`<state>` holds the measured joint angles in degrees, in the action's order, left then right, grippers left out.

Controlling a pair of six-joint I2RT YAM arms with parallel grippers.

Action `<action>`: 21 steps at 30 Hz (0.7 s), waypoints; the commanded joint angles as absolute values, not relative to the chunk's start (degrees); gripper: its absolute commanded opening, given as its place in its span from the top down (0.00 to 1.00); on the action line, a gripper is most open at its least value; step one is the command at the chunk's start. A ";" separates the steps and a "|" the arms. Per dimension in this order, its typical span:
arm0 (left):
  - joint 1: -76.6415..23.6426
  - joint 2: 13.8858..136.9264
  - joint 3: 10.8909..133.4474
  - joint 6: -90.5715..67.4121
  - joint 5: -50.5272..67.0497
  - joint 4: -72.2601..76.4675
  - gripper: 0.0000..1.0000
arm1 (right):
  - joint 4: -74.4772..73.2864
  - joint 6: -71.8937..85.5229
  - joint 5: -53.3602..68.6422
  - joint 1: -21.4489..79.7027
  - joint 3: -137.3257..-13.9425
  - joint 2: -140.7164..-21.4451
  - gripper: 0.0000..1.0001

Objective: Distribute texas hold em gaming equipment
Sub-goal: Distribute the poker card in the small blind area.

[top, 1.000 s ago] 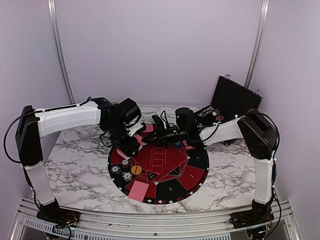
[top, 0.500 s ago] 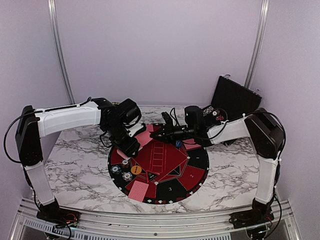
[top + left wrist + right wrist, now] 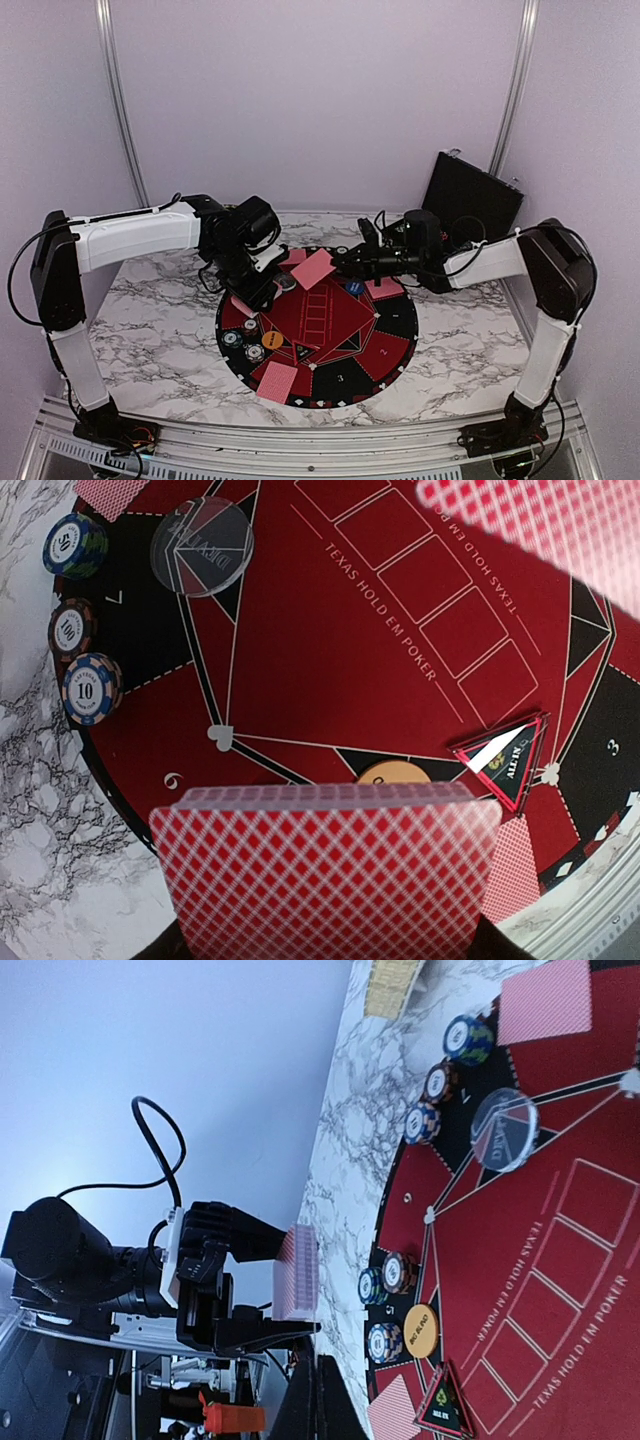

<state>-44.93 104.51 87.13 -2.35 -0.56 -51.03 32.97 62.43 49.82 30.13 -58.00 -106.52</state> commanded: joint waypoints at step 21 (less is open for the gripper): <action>-44.29 103.81 87.49 -1.93 -1.23 -51.24 0.71 | 24.18 46.61 47.75 5.45 -44.70 -102.53 1.00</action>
